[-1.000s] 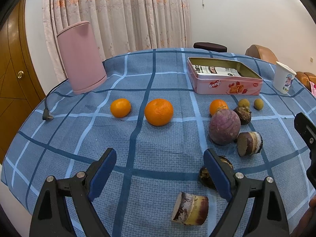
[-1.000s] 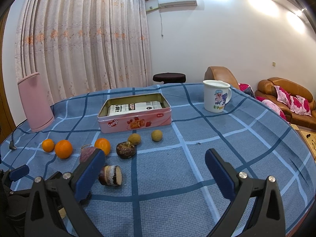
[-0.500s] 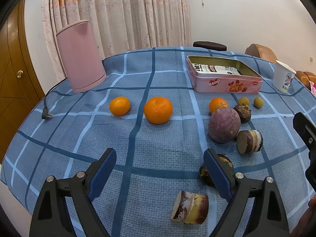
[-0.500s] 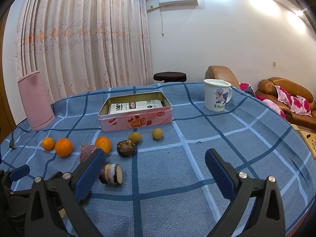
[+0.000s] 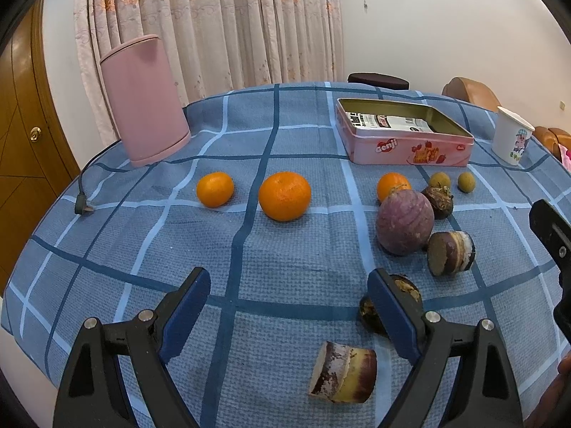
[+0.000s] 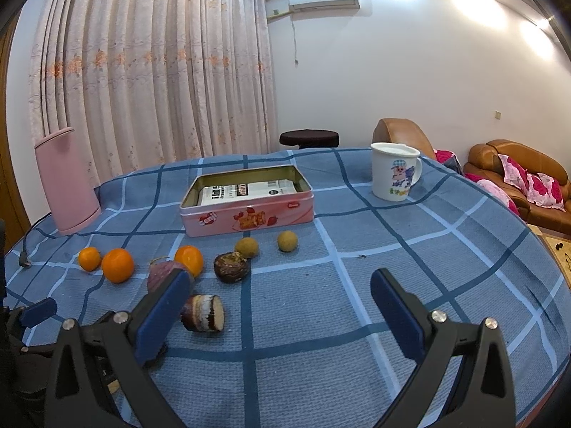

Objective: Organize fruits
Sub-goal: 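Grasp a cut taro piece with the left tool while the right tool grasps a brown mangosteen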

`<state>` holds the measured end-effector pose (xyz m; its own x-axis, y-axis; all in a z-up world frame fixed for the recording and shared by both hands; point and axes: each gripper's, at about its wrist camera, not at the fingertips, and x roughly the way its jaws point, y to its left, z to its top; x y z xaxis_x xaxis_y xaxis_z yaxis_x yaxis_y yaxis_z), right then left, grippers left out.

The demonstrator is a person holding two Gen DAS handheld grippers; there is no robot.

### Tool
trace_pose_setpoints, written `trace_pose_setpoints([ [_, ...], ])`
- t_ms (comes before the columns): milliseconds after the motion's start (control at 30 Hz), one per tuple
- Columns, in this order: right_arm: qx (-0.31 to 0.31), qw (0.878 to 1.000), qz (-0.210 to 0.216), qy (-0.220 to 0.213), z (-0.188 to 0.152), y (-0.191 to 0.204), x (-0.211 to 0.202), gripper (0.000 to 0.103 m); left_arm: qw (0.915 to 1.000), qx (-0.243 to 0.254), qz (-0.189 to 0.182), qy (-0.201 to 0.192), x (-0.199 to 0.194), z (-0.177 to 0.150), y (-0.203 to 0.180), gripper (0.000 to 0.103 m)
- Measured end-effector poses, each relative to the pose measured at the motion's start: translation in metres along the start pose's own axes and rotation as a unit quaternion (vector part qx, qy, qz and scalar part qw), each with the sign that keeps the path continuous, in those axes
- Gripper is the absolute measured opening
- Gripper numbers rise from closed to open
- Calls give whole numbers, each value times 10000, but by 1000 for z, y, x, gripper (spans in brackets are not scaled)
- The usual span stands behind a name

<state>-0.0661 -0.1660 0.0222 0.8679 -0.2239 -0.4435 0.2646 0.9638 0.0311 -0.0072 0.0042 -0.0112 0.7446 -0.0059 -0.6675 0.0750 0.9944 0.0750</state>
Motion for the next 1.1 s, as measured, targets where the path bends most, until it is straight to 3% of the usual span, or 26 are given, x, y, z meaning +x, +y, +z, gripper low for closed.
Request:
trace_pose_setpoints([
  [533, 10, 9999, 74, 108, 0, -1, 2, 102, 10000, 64, 17, 35, 0, 0, 5, 91],
  [733, -208, 9980, 440, 410, -5, -1, 10, 86, 9995, 215, -187, -148, -16, -7, 31, 91],
  [900, -355, 9912, 931, 872, -20, 5, 18, 61, 9980, 432, -472, -19, -25, -23, 48, 91],
  [1100, -339, 9756, 1786, 1230, -27, 15, 23, 54, 9944, 618, -854, 67, -31, -28, 37, 91],
])
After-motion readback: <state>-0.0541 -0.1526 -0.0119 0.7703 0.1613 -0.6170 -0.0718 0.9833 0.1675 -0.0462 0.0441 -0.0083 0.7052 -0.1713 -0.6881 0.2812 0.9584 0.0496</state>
